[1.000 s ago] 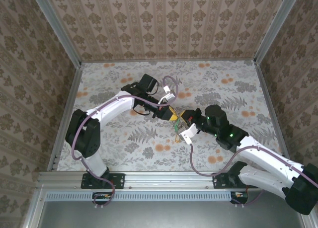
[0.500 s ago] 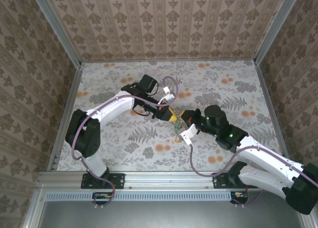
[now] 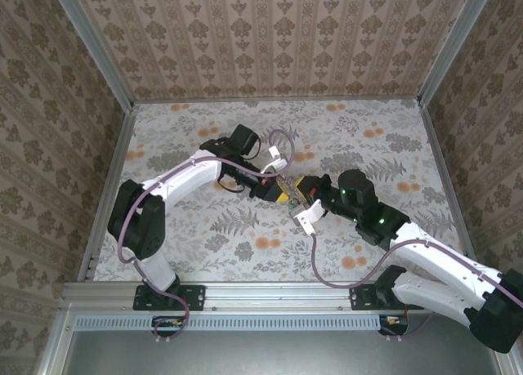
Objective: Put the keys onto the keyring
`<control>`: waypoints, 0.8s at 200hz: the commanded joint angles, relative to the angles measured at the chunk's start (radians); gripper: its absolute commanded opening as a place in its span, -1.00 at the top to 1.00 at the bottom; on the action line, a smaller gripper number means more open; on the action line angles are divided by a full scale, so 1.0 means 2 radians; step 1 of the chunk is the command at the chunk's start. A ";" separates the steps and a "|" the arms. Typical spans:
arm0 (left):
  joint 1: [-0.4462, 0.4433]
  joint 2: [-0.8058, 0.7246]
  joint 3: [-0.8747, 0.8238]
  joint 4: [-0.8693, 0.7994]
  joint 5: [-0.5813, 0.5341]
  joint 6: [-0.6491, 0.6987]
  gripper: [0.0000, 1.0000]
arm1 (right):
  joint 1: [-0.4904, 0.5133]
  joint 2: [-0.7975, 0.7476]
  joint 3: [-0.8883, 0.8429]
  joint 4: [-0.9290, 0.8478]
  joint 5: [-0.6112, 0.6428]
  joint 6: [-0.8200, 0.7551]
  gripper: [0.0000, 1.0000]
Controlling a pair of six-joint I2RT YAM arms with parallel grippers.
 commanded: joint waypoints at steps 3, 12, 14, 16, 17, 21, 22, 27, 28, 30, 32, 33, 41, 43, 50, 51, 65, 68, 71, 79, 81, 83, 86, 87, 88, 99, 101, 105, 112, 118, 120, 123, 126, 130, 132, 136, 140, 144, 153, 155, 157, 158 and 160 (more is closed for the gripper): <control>0.009 -0.040 -0.020 0.038 0.023 0.005 1.00 | 0.004 -0.003 0.030 -0.009 -0.015 0.025 1.00; 0.013 -0.053 -0.027 0.044 0.029 0.009 1.00 | 0.003 -0.001 0.040 -0.036 -0.023 0.041 1.00; 0.014 -0.056 -0.029 0.044 0.032 0.011 1.00 | 0.002 0.000 0.043 -0.044 -0.025 0.044 1.00; 0.015 -0.059 -0.029 0.045 0.034 0.013 1.00 | 0.001 0.001 0.047 -0.055 -0.027 0.047 1.00; 0.016 -0.060 -0.030 0.044 0.036 0.014 1.00 | 0.001 0.001 0.049 -0.060 -0.028 0.048 1.00; 0.018 -0.064 -0.033 0.044 0.041 0.018 1.00 | -0.001 0.003 0.056 -0.080 -0.033 0.053 1.00; 0.018 -0.065 -0.033 0.044 0.042 0.019 1.00 | -0.002 0.004 0.057 -0.085 -0.033 0.054 1.00; 0.021 -0.073 -0.036 0.043 0.044 0.024 1.00 | -0.003 0.007 0.062 -0.097 -0.037 0.061 1.00; 0.022 -0.075 -0.036 0.042 0.043 0.025 1.00 | -0.003 0.008 0.063 -0.100 -0.038 0.063 1.00; 0.022 -0.078 -0.038 0.041 0.044 0.027 1.00 | -0.004 0.009 0.063 -0.103 -0.039 0.065 1.00; 0.024 -0.081 -0.039 0.039 0.044 0.030 1.00 | -0.004 0.009 0.064 -0.107 -0.041 0.069 1.00; 0.024 -0.082 -0.039 0.038 0.045 0.032 1.00 | -0.004 0.010 0.065 -0.108 -0.041 0.070 1.00; 0.027 -0.092 -0.043 0.029 0.045 0.045 1.00 | -0.006 0.012 0.066 -0.116 -0.049 0.084 1.00; 0.028 -0.095 -0.043 0.025 0.045 0.049 1.00 | -0.007 0.012 0.067 -0.118 -0.050 0.089 1.00; 0.030 -0.100 -0.045 0.015 0.048 0.058 1.00 | -0.009 0.014 0.072 -0.129 -0.061 0.106 1.00; 0.031 -0.101 -0.044 0.014 0.048 0.059 1.00 | -0.010 0.014 0.073 -0.132 -0.062 0.109 1.00; 0.037 -0.107 -0.047 -0.001 0.055 0.071 1.00 | -0.012 0.019 0.087 -0.158 -0.075 0.136 1.00; 0.038 -0.109 -0.048 -0.003 0.057 0.073 1.00 | -0.012 0.020 0.089 -0.163 -0.077 0.140 1.00; 0.039 -0.110 -0.049 -0.004 0.058 0.074 1.00 | -0.013 0.021 0.091 -0.167 -0.080 0.144 1.00; 0.040 -0.115 -0.052 -0.002 0.059 0.073 1.00 | -0.014 0.022 0.095 -0.178 -0.086 0.151 1.00; 0.040 -0.116 -0.053 0.000 0.059 0.072 1.00 | -0.014 0.023 0.097 -0.181 -0.087 0.153 1.00; 0.040 -0.118 -0.053 0.001 0.059 0.070 1.00 | -0.015 0.024 0.098 -0.184 -0.089 0.155 1.00; 0.040 -0.120 -0.054 0.005 0.059 0.067 1.00 | -0.015 0.024 0.100 -0.188 -0.092 0.158 1.00; 0.040 -0.121 -0.054 0.006 0.059 0.066 1.00 | -0.015 0.025 0.100 -0.190 -0.093 0.159 1.00; 0.040 -0.121 -0.055 0.007 0.059 0.066 1.00 | -0.015 0.025 0.101 -0.191 -0.094 0.160 1.00; 0.039 -0.125 -0.055 0.020 0.063 0.056 1.00 | -0.016 0.027 0.107 -0.202 -0.103 0.174 1.00; 0.039 -0.125 -0.054 0.022 0.063 0.054 1.00 | -0.017 0.028 0.108 -0.204 -0.105 0.176 1.00; 0.038 -0.125 -0.053 0.023 0.065 0.050 1.00 | -0.018 0.028 0.110 -0.206 -0.109 0.181 1.00; 0.036 -0.123 -0.048 0.021 0.067 0.047 1.00 | -0.020 0.030 0.112 -0.208 -0.116 0.193 1.00; 0.034 -0.119 -0.042 0.015 0.069 0.047 1.00 | -0.022 0.032 0.115 -0.211 -0.123 0.203 1.00; 0.033 -0.117 -0.041 0.014 0.071 0.047 1.00 | -0.024 0.033 0.116 -0.212 -0.126 0.206 1.00; 0.032 -0.115 -0.039 0.011 0.073 0.047 1.00 | -0.026 0.034 0.117 -0.214 -0.130 0.210 1.00; 0.031 -0.113 -0.037 0.010 0.076 0.047 1.00 | -0.027 0.035 0.118 -0.214 -0.133 0.214 1.00; 0.029 -0.110 -0.035 0.008 0.079 0.046 1.00 | -0.029 0.038 0.120 -0.215 -0.136 0.220 1.00; 0.028 -0.109 -0.034 0.008 0.081 0.046 1.00 | -0.030 0.039 0.120 -0.216 -0.137 0.223 1.00; 0.026 -0.106 -0.033 0.009 0.086 0.043 1.00 | -0.031 0.041 0.122 -0.217 -0.138 0.227 1.00; 0.023 -0.104 -0.032 0.011 0.088 0.039 1.00 | -0.033 0.044 0.124 -0.219 -0.141 0.232 1.00; 0.022 -0.102 -0.032 0.012 0.090 0.036 1.00 | -0.035 0.046 0.126 -0.219 -0.141 0.240 1.00; 0.016 -0.097 -0.030 0.013 0.092 0.029 1.00 | -0.039 0.055 0.133 -0.222 -0.142 0.258 1.00; 0.014 -0.096 -0.029 0.014 0.092 0.027 1.00 | -0.040 0.057 0.136 -0.224 -0.143 0.260 1.00; 0.013 -0.094 -0.029 0.014 0.093 0.025 1.00 | -0.041 0.059 0.137 -0.227 -0.144 0.262 1.00; 0.013 -0.094 -0.029 0.015 0.093 0.023 1.00 | -0.041 0.060 0.138 -0.227 -0.145 0.263 1.00; 0.011 -0.093 -0.029 0.015 0.093 0.020 1.00 | -0.042 0.060 0.140 -0.229 -0.146 0.264 1.00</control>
